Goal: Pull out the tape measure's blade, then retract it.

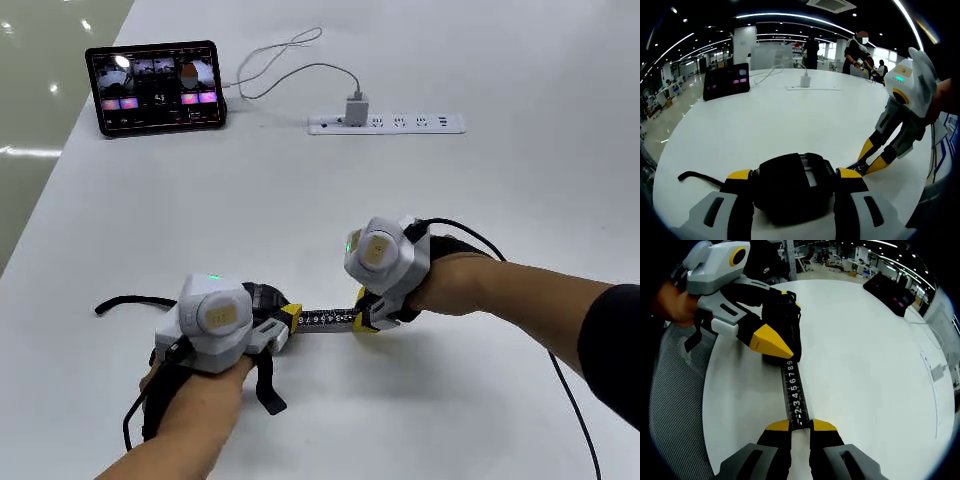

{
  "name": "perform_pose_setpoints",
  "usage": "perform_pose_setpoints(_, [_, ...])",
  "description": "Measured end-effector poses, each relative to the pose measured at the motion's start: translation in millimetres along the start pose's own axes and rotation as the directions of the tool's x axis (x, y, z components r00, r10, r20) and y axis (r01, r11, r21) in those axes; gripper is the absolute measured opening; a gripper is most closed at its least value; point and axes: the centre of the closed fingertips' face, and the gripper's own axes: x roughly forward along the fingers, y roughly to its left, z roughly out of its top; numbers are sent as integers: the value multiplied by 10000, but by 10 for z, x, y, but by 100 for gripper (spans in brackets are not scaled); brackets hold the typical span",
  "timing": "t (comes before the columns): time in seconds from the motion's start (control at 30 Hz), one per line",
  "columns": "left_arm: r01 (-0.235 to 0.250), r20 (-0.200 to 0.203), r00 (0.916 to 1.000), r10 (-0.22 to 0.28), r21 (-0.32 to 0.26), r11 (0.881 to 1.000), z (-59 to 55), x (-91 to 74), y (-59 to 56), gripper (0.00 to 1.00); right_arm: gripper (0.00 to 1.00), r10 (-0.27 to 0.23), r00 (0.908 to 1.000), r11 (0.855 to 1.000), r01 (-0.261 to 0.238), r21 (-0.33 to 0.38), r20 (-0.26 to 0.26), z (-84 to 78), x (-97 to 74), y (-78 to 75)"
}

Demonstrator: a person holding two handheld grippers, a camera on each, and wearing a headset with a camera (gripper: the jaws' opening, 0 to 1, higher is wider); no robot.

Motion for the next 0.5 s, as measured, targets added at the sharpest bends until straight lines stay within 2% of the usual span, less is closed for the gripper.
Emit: perform_pose_setpoints(0.5, [99,85,9999,-98,-135,9999,7,7,14,60,9,59,9999,10000,-60,65,157,89,45,2])
